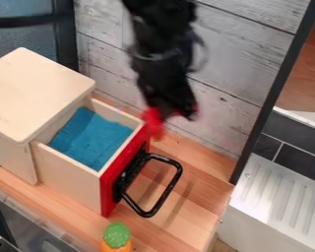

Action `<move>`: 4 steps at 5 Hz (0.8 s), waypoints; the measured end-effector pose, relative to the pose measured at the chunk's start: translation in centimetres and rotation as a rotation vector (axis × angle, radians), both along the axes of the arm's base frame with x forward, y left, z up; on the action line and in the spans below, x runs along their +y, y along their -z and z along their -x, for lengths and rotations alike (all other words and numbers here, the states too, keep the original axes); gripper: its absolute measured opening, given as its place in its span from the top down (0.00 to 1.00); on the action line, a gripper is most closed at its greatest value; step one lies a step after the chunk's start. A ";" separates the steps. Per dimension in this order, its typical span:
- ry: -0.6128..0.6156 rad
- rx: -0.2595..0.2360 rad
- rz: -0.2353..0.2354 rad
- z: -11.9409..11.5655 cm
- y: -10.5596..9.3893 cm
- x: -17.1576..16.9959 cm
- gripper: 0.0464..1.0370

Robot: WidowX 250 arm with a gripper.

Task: Put the red object in the drawer

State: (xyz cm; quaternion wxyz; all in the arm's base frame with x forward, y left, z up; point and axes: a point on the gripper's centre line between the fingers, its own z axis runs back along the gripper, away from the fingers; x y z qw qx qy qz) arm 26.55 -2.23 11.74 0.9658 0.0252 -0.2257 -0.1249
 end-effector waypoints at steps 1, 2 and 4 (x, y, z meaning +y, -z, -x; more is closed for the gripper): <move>-0.129 0.074 -0.003 1.6 1.2 3.7 0.78; -0.172 0.170 -0.007 1.8 4.6 5.8 0.78; -0.217 0.258 -0.039 0.5 8.5 7.8 0.78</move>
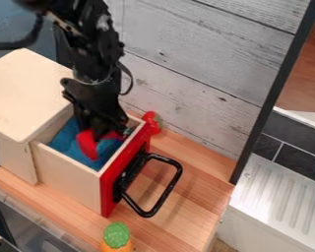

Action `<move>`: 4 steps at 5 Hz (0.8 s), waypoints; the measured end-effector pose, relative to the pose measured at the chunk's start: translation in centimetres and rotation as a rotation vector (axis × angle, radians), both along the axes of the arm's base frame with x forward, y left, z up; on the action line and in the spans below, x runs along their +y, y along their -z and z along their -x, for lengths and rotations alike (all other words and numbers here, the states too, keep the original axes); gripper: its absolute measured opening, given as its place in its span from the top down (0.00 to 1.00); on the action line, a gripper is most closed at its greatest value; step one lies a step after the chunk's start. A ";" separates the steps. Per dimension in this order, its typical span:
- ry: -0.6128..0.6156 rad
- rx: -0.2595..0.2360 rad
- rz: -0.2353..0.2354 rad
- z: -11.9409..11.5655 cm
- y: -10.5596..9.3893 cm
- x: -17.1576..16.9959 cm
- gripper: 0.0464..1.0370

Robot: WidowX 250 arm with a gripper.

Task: Put the red object in the drawer

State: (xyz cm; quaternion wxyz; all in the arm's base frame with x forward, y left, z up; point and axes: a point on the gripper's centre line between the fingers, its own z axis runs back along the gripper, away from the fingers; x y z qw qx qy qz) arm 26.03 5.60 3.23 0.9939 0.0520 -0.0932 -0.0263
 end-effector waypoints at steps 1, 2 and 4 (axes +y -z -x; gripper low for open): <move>-0.015 0.011 -0.017 -0.8 0.4 0.5 0.78; -0.020 0.034 -0.022 -0.7 0.4 0.6 0.72; 0.038 -0.007 -0.016 -0.4 -2.8 -1.5 0.13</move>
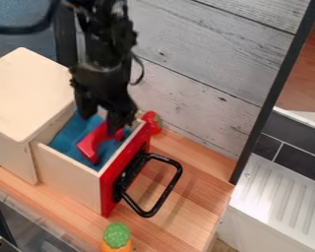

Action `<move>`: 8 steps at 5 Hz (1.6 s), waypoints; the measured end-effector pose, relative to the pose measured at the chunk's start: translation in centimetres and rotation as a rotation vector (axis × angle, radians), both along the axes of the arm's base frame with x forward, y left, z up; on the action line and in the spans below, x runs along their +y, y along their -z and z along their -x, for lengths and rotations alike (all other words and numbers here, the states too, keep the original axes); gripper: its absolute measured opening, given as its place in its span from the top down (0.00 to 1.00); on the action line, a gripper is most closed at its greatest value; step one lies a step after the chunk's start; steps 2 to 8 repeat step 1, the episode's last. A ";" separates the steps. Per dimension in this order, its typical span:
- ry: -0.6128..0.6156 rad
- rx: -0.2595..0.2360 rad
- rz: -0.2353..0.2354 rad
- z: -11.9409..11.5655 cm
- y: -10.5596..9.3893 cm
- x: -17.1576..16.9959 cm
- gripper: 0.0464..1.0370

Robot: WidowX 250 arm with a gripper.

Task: Put the red object in the drawer

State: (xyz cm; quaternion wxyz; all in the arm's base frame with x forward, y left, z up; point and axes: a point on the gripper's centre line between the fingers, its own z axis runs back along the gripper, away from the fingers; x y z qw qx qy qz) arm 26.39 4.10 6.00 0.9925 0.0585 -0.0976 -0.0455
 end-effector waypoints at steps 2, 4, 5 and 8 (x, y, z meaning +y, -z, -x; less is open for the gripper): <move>0.037 -0.029 0.034 -0.3 -2.2 -1.4 0.03; 0.037 -0.029 0.034 -0.3 -2.2 -1.4 0.03; 0.037 -0.029 0.034 -0.3 -2.2 -1.4 0.03; 0.037 -0.029 0.034 -0.3 -2.2 -1.4 0.03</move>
